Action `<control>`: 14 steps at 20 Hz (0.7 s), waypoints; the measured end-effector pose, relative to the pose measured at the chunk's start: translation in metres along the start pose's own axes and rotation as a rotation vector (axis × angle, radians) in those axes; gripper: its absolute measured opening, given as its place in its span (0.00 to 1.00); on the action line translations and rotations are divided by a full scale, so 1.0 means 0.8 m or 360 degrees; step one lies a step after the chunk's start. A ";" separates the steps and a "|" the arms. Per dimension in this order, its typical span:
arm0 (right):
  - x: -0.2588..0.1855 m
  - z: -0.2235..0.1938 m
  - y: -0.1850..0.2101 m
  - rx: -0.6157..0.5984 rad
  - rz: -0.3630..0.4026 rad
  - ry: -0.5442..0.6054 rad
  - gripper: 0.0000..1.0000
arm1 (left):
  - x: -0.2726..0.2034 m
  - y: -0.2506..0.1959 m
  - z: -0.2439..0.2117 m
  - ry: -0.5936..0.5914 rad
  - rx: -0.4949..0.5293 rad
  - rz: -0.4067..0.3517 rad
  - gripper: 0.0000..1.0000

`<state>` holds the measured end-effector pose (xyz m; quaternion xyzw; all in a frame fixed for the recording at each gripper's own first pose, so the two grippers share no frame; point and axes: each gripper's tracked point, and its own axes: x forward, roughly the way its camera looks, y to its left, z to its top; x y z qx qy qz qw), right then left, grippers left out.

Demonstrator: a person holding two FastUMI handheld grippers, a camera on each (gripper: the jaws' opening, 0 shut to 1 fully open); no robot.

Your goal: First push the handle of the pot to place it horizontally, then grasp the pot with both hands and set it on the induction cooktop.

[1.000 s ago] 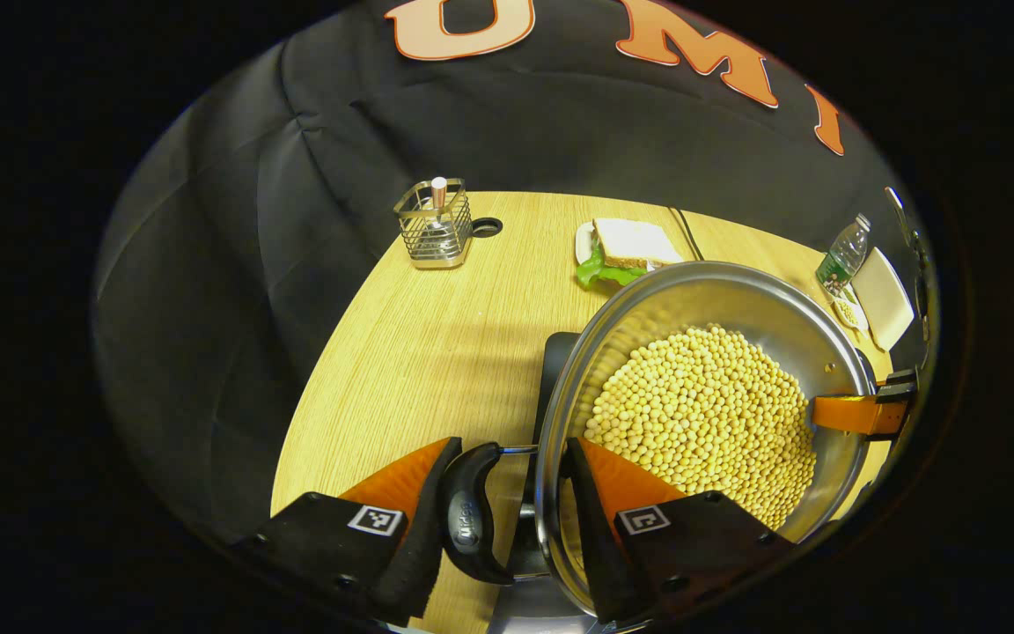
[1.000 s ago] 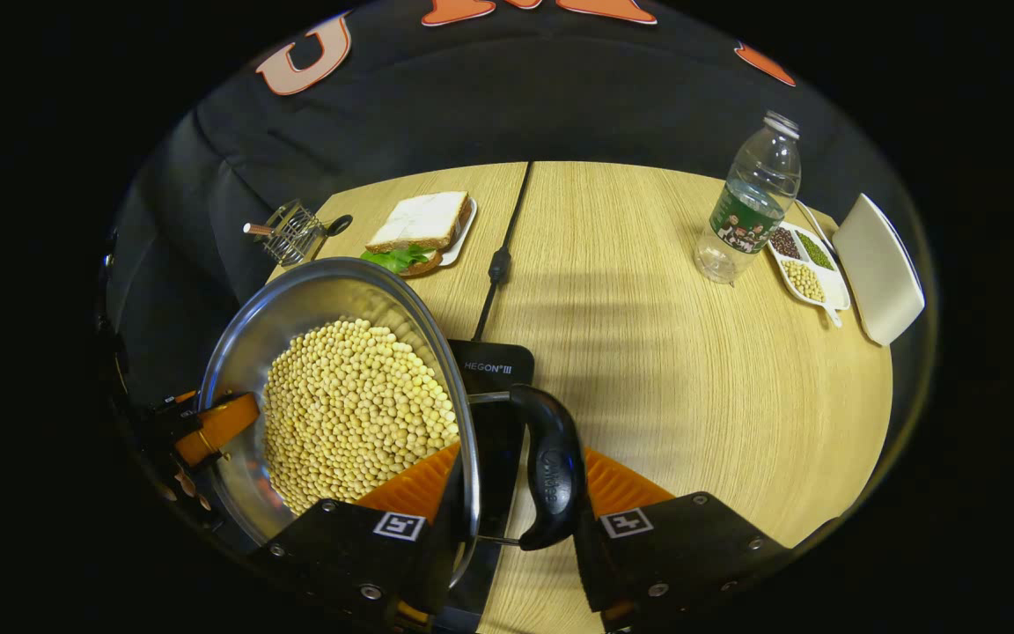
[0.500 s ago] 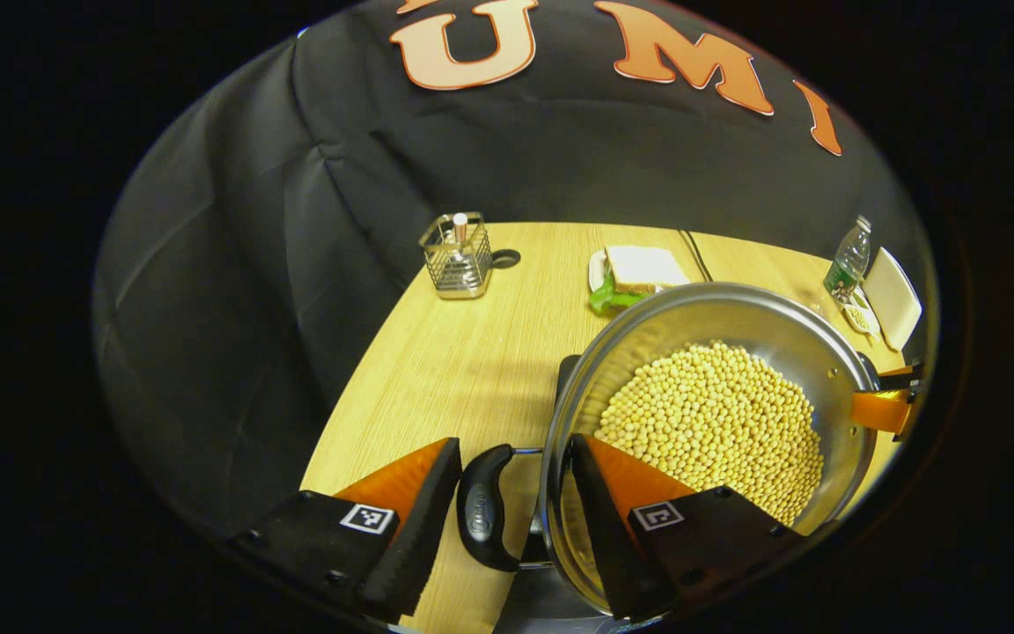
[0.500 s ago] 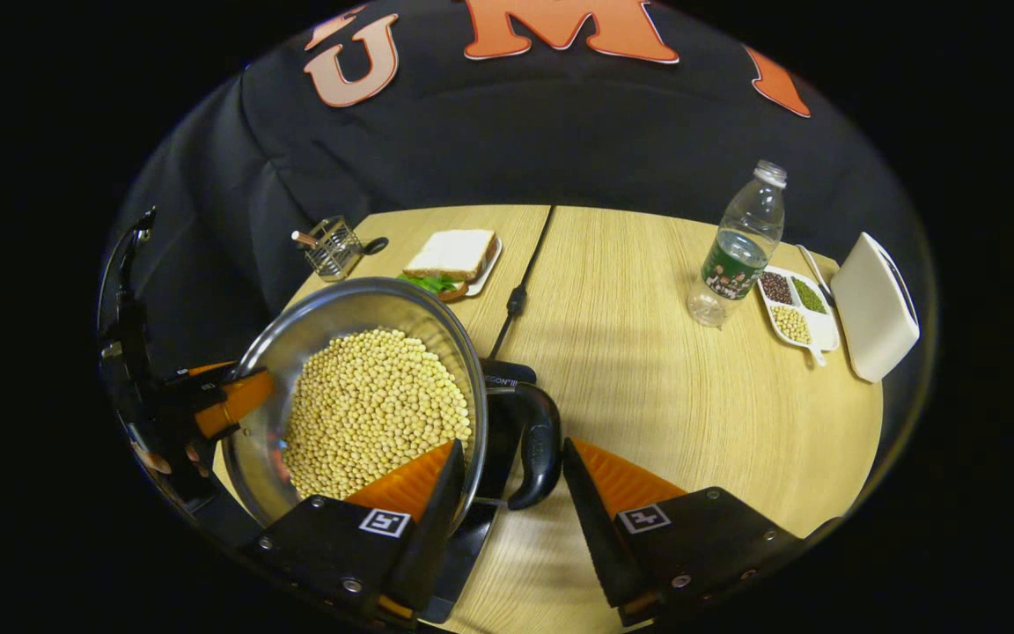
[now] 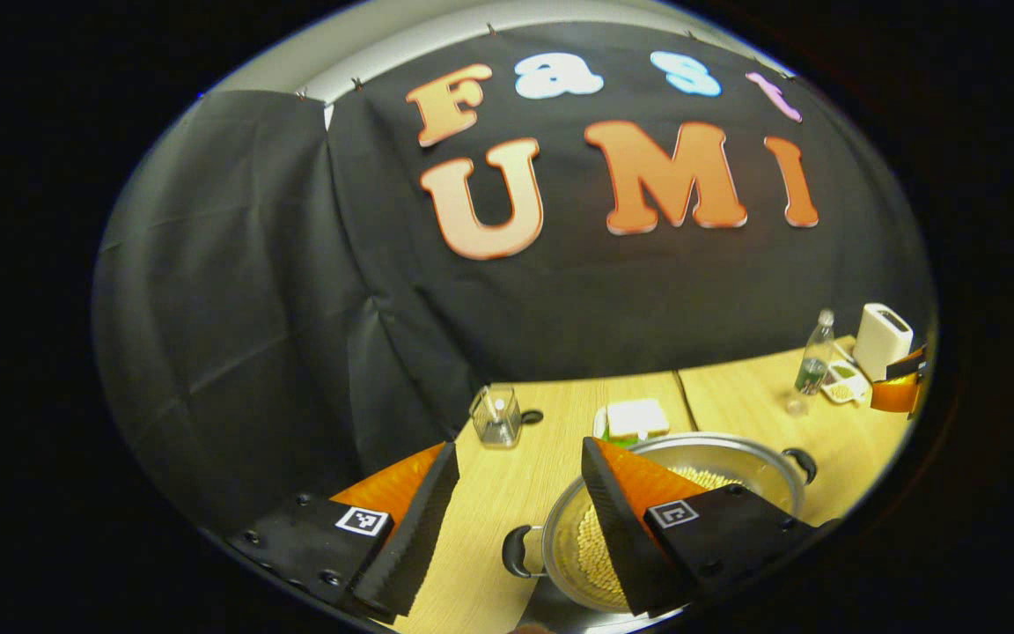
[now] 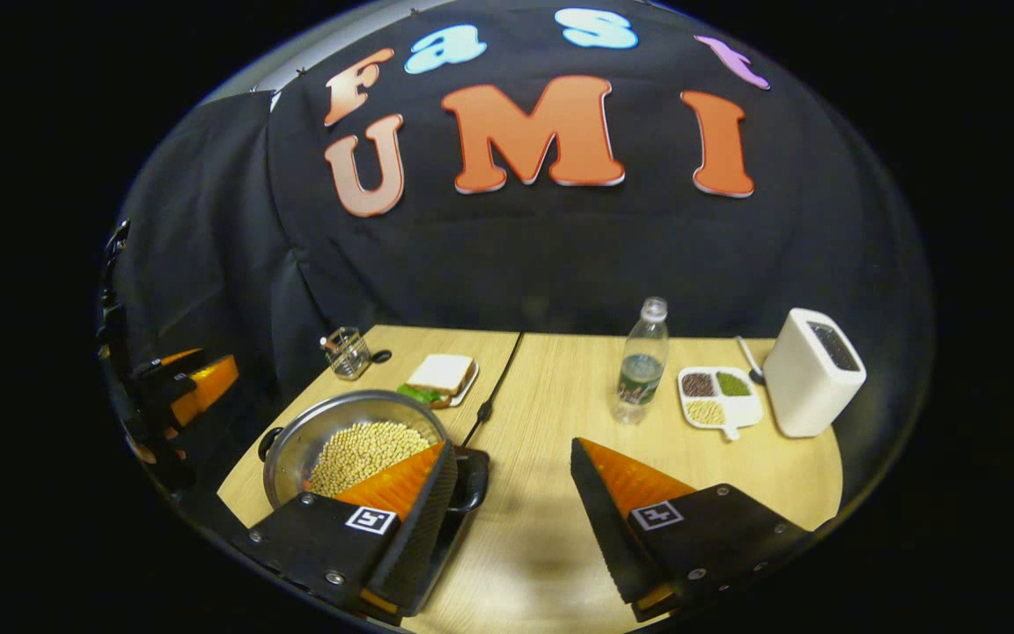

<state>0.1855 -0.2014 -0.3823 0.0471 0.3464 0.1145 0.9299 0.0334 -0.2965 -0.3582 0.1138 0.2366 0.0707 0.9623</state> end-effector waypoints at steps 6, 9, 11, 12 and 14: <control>-0.112 0.110 -0.054 -0.0075 -0.0097 -0.0506 0.90 | -0.156 0.022 0.172 -0.0525 -0.0204 -0.0013 1.00; -0.184 0.173 -0.079 -0.0135 -0.0182 -0.0783 0.93 | -0.243 0.022 0.225 -0.0756 -0.0286 -0.0047 0.93; -0.229 0.204 -0.091 -0.0160 -0.0224 -0.0939 0.93 | -0.305 0.024 0.246 -0.0879 -0.0358 -0.0152 0.95; -0.247 0.215 -0.093 -0.0162 -0.0212 -0.0983 0.98 | -0.333 0.026 0.256 -0.0914 -0.0385 -0.0196 1.00; -0.281 0.221 -0.091 -0.0185 -0.0162 -0.1044 0.93 | -0.364 0.032 0.274 -0.0985 -0.0402 -0.0215 1.00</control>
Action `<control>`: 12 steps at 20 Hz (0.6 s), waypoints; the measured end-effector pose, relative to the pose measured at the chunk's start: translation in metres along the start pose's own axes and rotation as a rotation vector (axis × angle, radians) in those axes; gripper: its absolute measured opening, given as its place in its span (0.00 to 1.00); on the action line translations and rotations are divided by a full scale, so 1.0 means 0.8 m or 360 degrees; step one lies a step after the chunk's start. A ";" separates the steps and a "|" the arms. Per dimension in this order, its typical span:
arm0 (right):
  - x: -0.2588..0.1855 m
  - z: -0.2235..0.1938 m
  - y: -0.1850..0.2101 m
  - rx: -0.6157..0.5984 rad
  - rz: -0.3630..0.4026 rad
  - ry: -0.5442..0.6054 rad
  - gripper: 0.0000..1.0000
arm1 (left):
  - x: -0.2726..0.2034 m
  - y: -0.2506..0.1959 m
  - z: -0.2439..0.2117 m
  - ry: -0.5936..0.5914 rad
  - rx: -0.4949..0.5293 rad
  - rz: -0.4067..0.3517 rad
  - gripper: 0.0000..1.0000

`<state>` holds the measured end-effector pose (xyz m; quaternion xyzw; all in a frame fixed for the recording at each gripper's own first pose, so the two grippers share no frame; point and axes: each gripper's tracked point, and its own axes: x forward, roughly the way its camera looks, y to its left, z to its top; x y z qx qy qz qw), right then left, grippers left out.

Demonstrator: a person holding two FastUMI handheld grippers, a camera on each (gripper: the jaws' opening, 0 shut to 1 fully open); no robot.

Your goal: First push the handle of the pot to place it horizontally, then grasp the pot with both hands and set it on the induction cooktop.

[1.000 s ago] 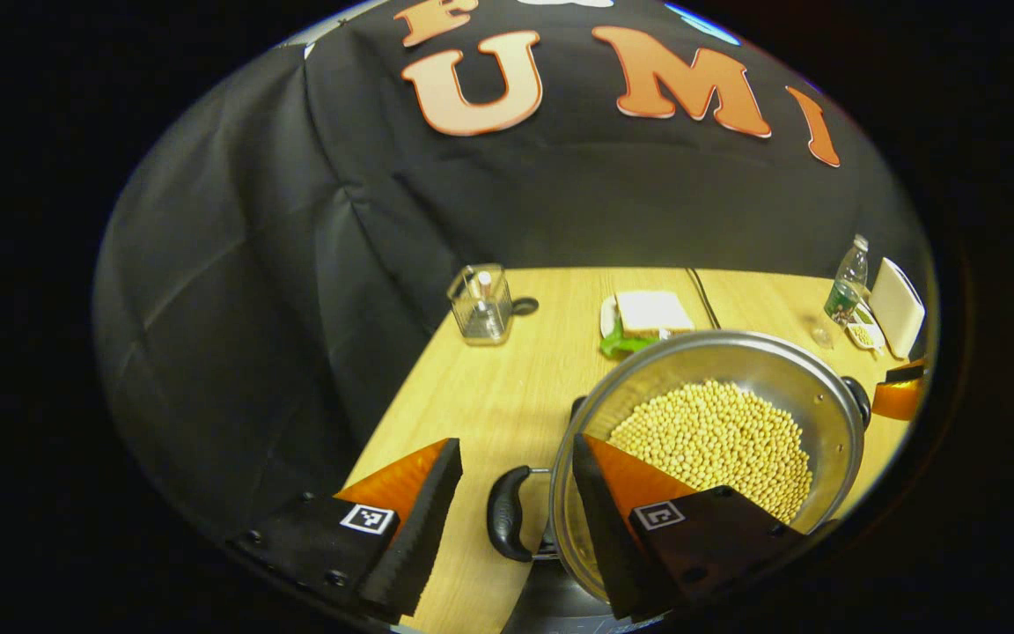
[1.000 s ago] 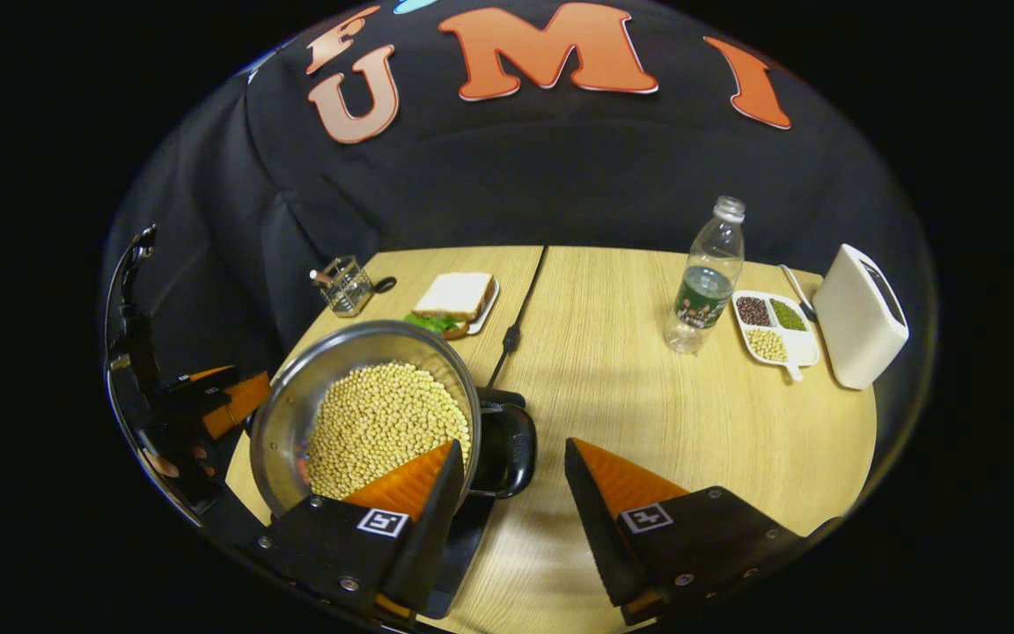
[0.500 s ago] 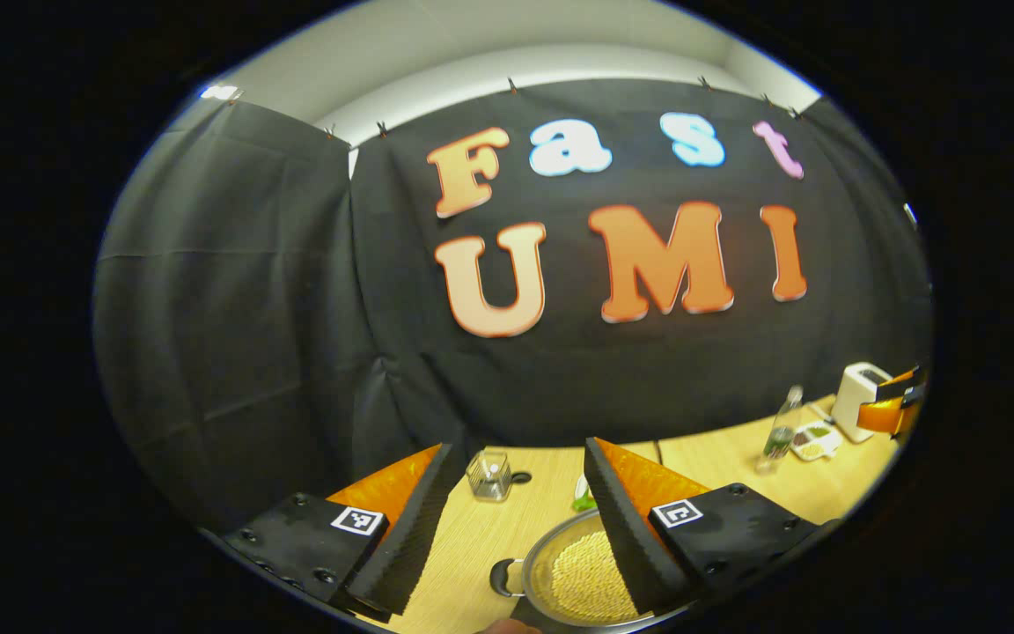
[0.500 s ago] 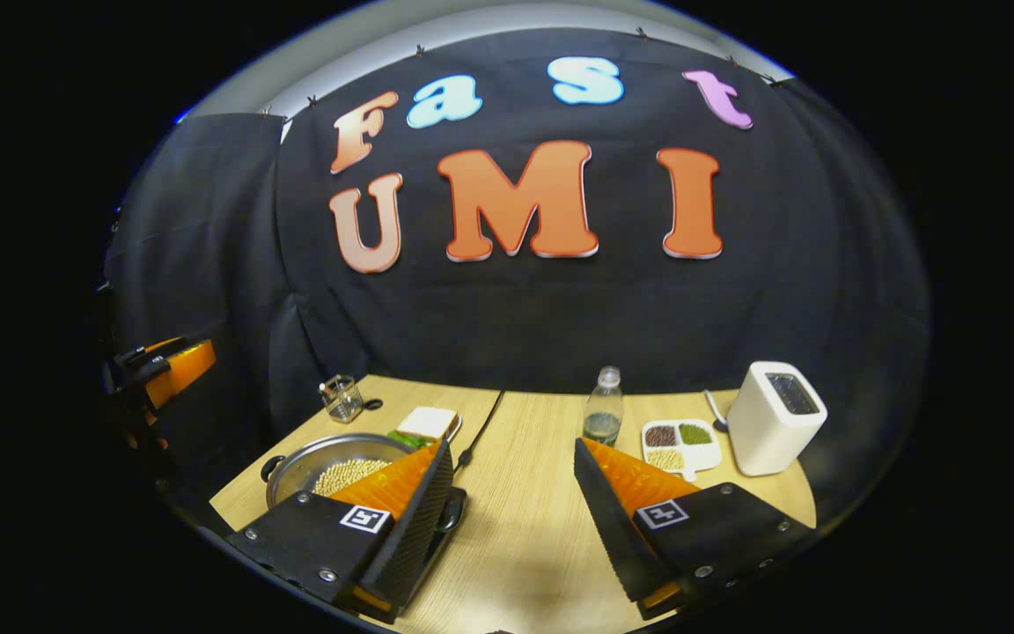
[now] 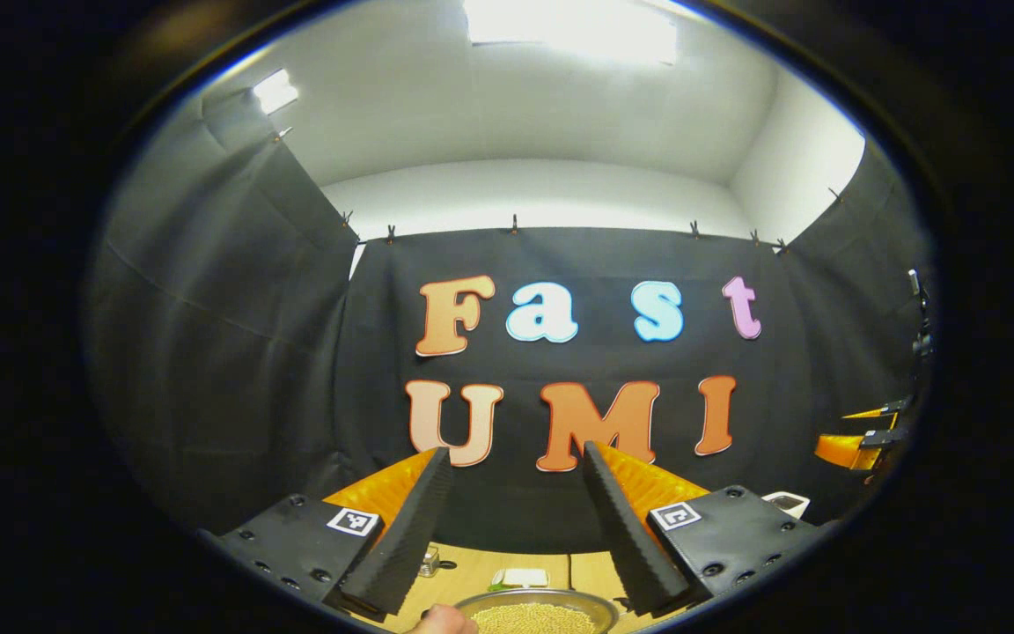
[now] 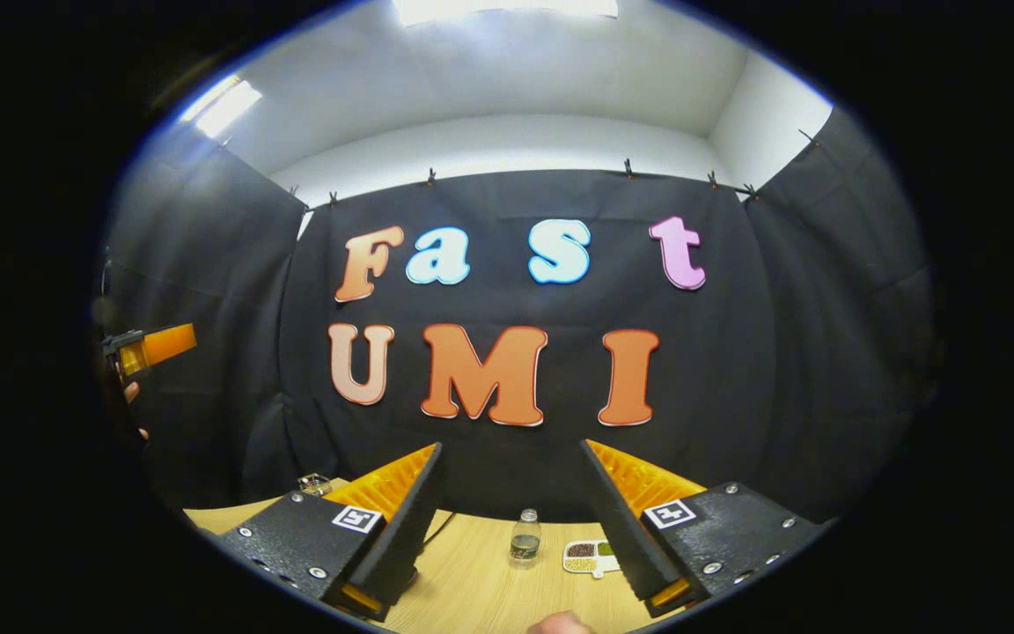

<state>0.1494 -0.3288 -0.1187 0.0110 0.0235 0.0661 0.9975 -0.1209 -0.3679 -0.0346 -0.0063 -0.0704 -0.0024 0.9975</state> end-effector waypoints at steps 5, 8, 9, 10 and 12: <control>-0.040 0.050 -0.028 -0.0044 -0.0060 -0.0123 0.93 | -0.003 -0.024 0.042 -0.0135 0.0002 -0.0004 1.00; -0.053 0.072 -0.039 -0.0059 -0.0072 -0.0179 0.97 | -0.010 -0.041 0.053 -0.0167 -0.0012 -0.0036 0.95; -0.059 0.076 -0.042 -0.0060 -0.0075 -0.0190 0.93 | -0.010 -0.044 0.055 -0.0177 -0.0011 -0.0043 1.00; -0.059 0.082 -0.047 -0.0054 -0.0086 -0.0209 0.98 | -0.013 -0.044 0.061 -0.0194 -0.0017 -0.0037 1.00; -0.067 0.096 -0.052 -0.0056 -0.0092 -0.0258 0.93 | -0.014 -0.041 0.069 -0.0231 -0.0019 -0.0013 0.96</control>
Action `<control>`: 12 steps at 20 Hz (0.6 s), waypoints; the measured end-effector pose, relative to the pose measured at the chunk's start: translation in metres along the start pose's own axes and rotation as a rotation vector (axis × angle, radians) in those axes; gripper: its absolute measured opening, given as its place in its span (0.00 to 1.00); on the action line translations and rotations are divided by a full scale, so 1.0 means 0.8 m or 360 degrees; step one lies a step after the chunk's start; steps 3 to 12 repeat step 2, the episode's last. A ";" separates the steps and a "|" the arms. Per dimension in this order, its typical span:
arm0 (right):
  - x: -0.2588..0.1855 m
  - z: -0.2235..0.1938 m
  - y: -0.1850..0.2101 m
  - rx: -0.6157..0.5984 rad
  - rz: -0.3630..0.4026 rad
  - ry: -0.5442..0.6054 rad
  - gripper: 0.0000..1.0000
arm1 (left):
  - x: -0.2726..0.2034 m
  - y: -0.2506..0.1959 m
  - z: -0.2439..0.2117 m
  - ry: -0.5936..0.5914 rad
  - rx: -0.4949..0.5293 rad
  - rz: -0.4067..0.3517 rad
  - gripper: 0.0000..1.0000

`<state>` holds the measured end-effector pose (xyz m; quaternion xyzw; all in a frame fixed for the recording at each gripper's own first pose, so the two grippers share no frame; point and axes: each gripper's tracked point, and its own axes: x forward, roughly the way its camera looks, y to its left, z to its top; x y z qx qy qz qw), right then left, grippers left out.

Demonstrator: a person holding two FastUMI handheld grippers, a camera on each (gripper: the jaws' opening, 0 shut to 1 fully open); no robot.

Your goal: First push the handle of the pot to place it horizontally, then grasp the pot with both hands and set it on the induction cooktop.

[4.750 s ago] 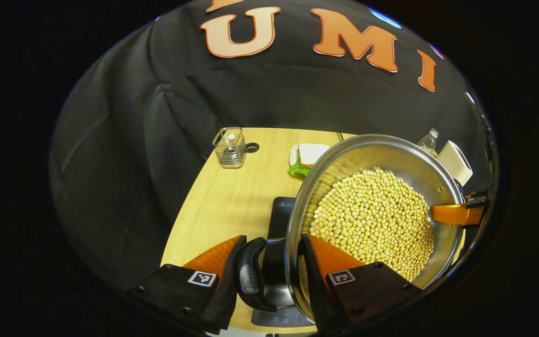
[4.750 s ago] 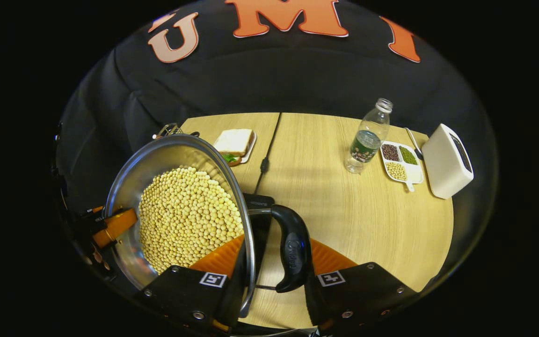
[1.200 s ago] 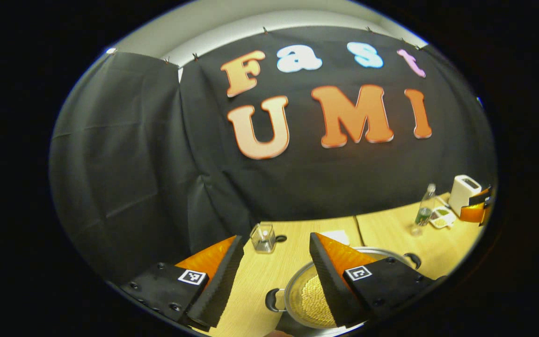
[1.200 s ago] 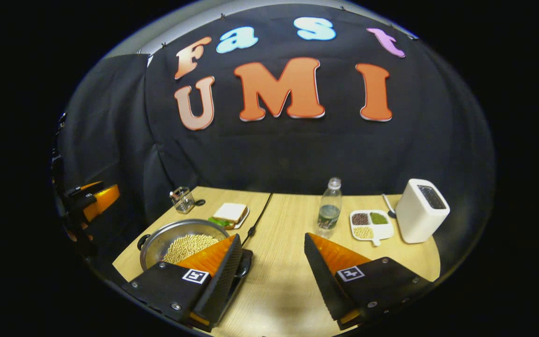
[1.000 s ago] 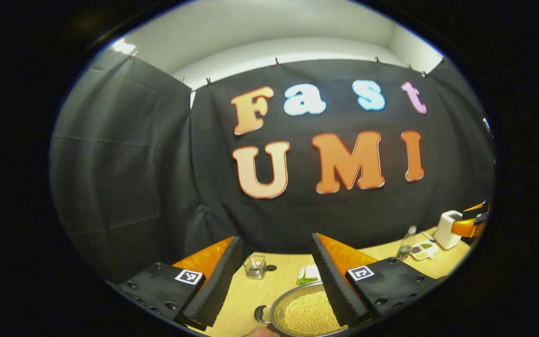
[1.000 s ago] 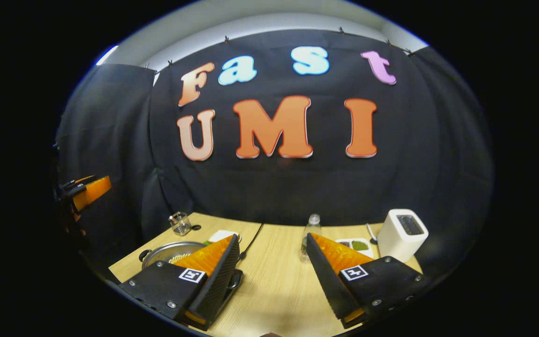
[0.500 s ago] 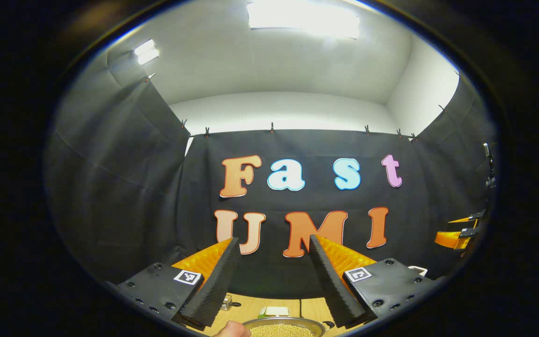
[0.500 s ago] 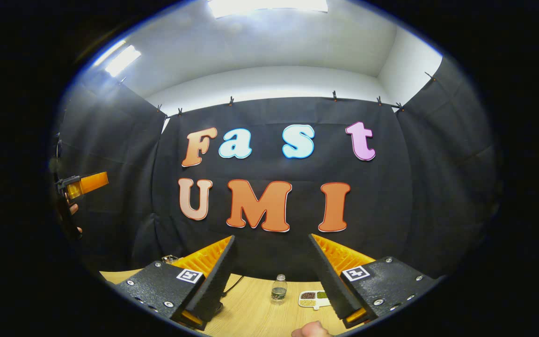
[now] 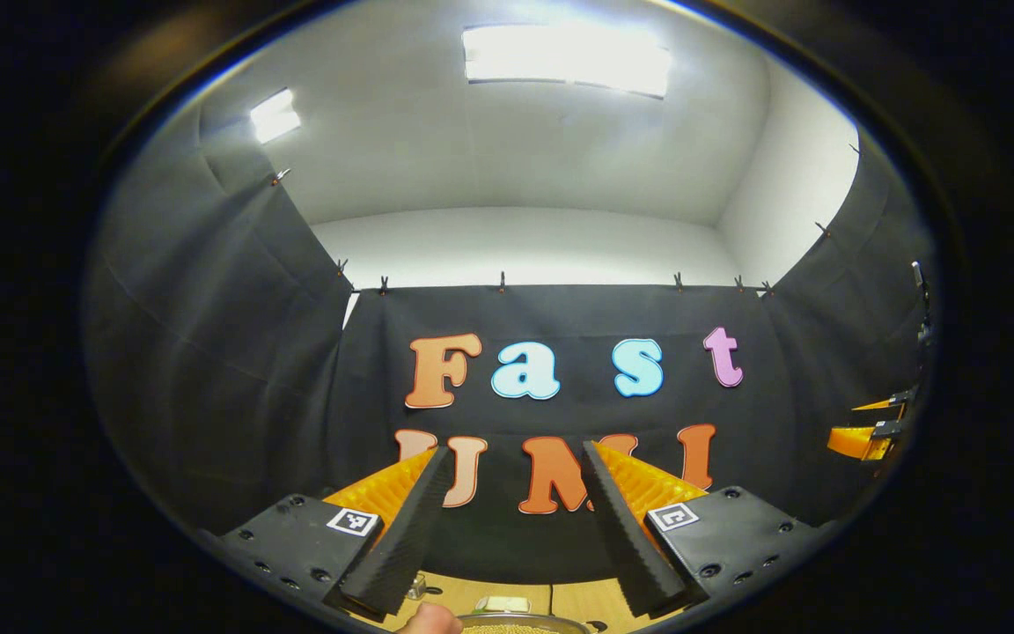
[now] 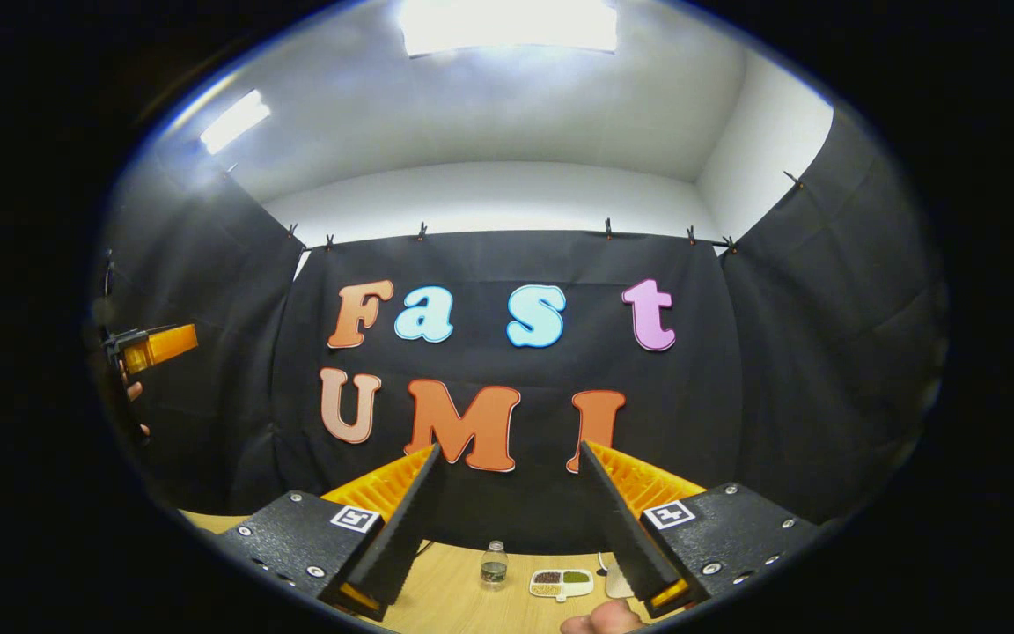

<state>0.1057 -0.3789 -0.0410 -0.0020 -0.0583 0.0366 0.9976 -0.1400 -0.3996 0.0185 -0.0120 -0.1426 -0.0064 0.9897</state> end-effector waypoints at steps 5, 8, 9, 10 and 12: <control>-0.003 0.010 -0.006 -0.0006 0.0001 -0.0046 0.94 | 0.002 -0.003 -0.002 -0.0004 -0.0016 0.0002 0.91; -0.003 0.010 -0.006 -0.0006 0.0001 -0.0046 0.94 | 0.002 -0.003 -0.002 -0.0004 -0.0016 0.0002 0.91; -0.003 0.010 -0.006 -0.0006 0.0001 -0.0046 0.94 | 0.002 -0.003 -0.002 -0.0004 -0.0016 0.0002 0.91; -0.003 0.010 -0.006 -0.0006 0.0001 -0.0046 0.94 | 0.002 -0.003 -0.002 -0.0004 -0.0016 0.0002 0.91; -0.003 0.010 -0.006 -0.0006 0.0001 -0.0046 0.94 | 0.002 -0.003 -0.002 -0.0004 -0.0016 0.0002 0.91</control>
